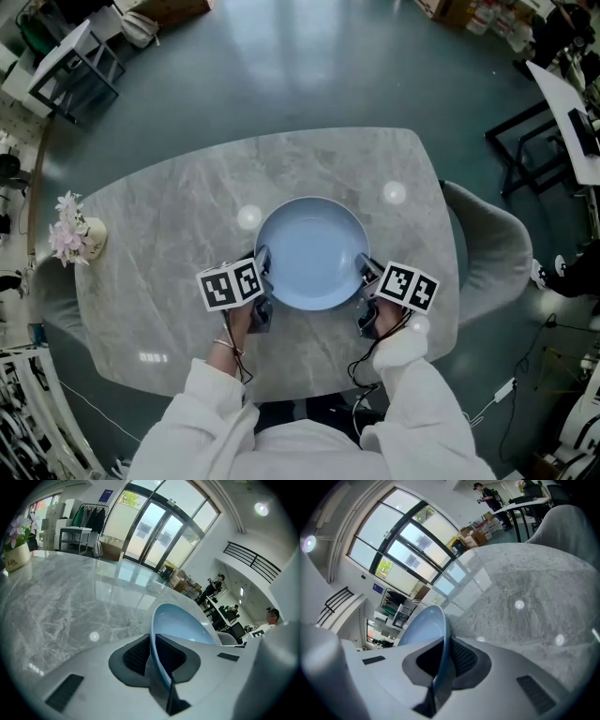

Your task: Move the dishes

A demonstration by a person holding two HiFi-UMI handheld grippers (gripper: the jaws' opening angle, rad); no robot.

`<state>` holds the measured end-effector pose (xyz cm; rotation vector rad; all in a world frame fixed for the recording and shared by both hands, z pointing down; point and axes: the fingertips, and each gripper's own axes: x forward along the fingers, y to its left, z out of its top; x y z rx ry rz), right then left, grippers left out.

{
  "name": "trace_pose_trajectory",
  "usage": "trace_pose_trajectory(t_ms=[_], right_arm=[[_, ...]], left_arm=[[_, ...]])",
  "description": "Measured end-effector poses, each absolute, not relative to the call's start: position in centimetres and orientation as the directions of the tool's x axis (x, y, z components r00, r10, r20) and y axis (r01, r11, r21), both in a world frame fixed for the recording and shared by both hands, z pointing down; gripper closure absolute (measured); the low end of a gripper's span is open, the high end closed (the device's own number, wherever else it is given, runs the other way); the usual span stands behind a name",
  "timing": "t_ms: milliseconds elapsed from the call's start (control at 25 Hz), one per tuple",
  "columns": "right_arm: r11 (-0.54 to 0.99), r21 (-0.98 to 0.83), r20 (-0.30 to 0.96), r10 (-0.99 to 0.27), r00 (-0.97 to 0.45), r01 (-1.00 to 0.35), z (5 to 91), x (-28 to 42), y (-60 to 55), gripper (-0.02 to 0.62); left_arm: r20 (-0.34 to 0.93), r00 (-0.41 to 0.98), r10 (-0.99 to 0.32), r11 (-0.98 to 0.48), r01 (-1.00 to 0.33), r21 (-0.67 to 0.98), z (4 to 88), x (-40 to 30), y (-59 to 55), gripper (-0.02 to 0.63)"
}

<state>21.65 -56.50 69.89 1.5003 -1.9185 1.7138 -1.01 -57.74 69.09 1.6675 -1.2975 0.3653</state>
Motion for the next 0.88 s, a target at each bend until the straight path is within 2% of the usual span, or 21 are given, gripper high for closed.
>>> trace_pose_trajectory(t_ms=[880], right_arm=[[-0.154,-0.639,0.699,-0.525,-0.485,-0.754,71.0,20.7,-56.5,0.525]], left_arm=[[0.745,0.377,-0.55,0.029,-0.883,0.468,70.8,-1.8,-58.2,0.572]])
